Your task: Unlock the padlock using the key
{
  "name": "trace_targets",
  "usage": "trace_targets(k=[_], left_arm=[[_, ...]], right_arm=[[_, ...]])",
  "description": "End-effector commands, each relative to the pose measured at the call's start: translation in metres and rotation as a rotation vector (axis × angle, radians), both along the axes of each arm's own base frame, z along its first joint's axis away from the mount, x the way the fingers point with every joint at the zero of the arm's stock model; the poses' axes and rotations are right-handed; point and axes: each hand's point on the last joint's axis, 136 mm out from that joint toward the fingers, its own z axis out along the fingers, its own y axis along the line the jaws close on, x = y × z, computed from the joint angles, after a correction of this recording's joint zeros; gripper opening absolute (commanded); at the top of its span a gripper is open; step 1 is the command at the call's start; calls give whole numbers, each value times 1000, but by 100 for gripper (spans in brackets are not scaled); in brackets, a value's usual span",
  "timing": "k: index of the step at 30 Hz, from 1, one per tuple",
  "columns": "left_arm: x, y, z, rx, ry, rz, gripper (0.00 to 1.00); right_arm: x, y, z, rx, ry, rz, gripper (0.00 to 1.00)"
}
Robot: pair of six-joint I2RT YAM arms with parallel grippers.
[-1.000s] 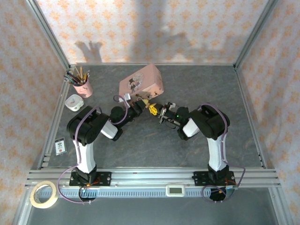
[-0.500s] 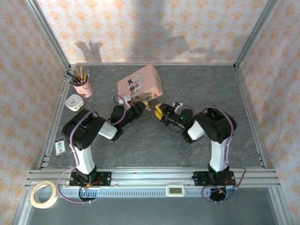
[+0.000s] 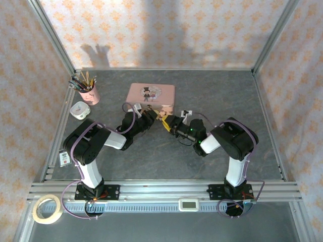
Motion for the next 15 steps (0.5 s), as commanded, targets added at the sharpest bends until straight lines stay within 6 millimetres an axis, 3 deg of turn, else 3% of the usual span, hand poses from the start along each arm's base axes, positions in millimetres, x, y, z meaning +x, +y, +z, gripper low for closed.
trace_targets(k=[1, 7, 15], left_arm=[[6, -8, 37, -62, -91, 0, 0], [5, -13, 37, -70, -85, -14, 0], [2, -14, 37, -93, -81, -20, 0]], right_arm=[[7, 7, 2, -8, -36, -7, 36], [11, 9, -6, -5, -17, -12, 27], [15, 11, -6, 33, -4, -17, 22]])
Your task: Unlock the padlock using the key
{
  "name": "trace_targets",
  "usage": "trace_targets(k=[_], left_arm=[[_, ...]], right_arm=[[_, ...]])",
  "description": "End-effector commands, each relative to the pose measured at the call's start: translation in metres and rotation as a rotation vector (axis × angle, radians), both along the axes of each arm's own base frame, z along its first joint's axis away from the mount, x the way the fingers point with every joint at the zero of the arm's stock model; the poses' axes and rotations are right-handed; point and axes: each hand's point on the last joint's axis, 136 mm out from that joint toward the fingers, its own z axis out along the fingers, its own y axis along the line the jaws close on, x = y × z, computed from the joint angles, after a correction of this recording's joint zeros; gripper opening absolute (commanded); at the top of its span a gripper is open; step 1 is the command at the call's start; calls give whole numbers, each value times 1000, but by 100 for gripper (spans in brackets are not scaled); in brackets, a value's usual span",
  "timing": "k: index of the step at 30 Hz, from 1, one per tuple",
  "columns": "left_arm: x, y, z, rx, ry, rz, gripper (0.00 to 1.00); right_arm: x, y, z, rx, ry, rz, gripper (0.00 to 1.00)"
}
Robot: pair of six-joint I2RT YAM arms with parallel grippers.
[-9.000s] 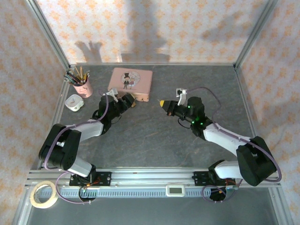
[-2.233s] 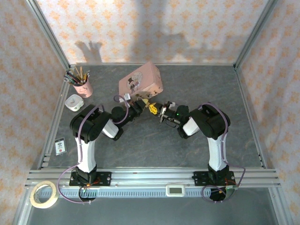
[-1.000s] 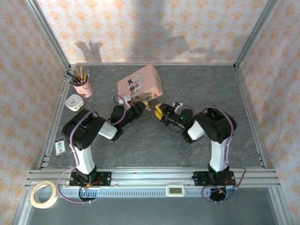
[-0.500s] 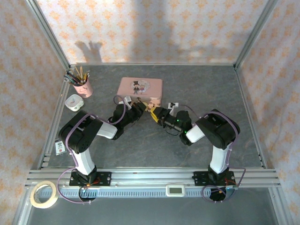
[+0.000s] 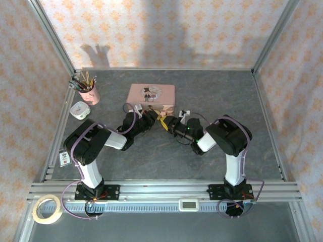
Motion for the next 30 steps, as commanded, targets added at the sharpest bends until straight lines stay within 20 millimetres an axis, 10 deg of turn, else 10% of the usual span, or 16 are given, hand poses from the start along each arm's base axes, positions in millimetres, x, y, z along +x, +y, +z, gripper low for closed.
trace_targets(k=[1, 7, 30], left_arm=[[5, -10, 37, -70, -102, -17, 0], [1, -11, 38, -90, -121, -31, 0], [-32, -20, 70, -126, -553, -191, 0]], right_arm=[[5, 4, 13, 46, -39, -7, 17], [6, -3, 13, 104, 0, -25, 0], [-14, -16, 100, 671, 388, 144, 0]])
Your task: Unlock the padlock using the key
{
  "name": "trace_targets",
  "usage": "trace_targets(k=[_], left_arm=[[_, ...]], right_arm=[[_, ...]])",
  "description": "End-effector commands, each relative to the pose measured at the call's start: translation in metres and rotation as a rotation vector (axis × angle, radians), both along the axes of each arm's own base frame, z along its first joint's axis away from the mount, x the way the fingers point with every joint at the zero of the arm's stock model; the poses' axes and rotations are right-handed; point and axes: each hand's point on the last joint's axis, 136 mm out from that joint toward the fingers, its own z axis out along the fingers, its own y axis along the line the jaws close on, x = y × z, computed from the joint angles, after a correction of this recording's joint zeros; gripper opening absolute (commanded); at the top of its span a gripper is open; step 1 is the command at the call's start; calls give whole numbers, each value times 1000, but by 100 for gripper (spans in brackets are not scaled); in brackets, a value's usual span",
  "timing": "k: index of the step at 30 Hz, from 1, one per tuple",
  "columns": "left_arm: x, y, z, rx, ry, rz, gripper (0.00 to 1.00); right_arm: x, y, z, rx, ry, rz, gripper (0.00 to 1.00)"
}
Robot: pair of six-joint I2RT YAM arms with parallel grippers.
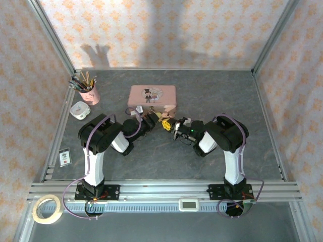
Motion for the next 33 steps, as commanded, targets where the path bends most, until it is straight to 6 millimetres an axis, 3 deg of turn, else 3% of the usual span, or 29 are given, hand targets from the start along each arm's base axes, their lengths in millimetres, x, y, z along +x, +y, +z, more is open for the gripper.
trace_targets(k=[1, 4, 11, 21, 23, 28, 33], left_arm=[[-20, -9, 67, -84, -307, -88, 0], [-20, -9, 66, -89, -296, -85, 0], [-12, 3, 54, -106, -208, -7, 0], [3, 17, 19, -38, -1, 116, 0], [5, 20, 23, -32, 18, 142, 0], [9, 17, -7, 72, 143, 179, 0], [11, 6, -30, 129, 215, 181, 0]], right_arm=[[-3, -8, 99, 330, -81, 23, 0], [0, -8, 94, 319, -84, 12, 0], [7, -18, 58, 147, -140, -62, 0], [12, -34, 7, -264, -261, -87, 28], [11, -37, -1, -350, -280, -77, 31], [12, -48, -14, -608, -362, -42, 37], [17, -70, -5, -926, -471, -32, 39]])
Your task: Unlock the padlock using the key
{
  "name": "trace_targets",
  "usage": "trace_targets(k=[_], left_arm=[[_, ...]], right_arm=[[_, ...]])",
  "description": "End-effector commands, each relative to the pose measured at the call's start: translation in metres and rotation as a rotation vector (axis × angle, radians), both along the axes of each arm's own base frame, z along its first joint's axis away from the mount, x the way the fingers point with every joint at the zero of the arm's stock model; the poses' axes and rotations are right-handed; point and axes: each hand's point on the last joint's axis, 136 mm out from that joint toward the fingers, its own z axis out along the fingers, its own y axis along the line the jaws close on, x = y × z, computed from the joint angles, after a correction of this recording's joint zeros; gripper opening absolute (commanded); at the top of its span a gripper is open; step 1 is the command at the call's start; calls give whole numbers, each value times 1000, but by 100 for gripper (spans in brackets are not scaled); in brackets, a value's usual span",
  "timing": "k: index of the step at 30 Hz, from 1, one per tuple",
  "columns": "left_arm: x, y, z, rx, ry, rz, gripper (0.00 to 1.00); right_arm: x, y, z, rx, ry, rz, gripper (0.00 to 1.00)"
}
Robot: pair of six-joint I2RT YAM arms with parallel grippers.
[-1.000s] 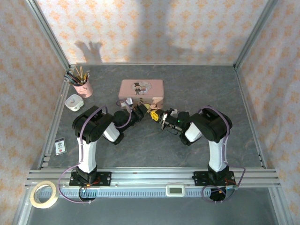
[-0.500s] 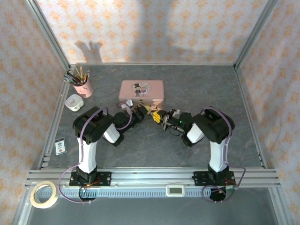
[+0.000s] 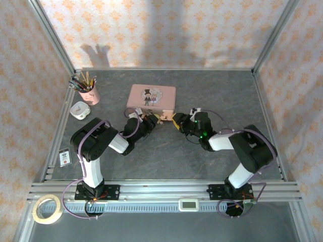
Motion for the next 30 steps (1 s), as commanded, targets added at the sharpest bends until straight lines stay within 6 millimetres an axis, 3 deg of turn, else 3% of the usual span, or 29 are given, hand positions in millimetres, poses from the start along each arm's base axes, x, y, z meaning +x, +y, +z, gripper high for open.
trace_targets(k=[1, 5, 9, 14, 17, 23, 30], left_arm=[[9, -6, -4, 33, 20, 27, 0], [8, -15, -14, 57, 49, 17, 2], [6, -17, -31, 73, 90, 14, 20], [0, -9, -36, 100, 111, 30, 38], [-6, -1, -28, 94, 104, 43, 50], [-25, 33, -28, 99, 142, 95, 57], [-29, 96, -10, 139, 131, 215, 58]], right_arm=[[2, -24, -5, -332, -89, -8, 40], [2, -38, 11, -472, -158, -17, 40], [0, -42, 21, -557, -203, -5, 40], [-6, -32, 26, -643, -242, 45, 40], [-8, -21, 29, -683, -263, 88, 44], [-14, 11, 30, -793, -313, 200, 50], [-19, 55, 6, -986, -329, 358, 51]])
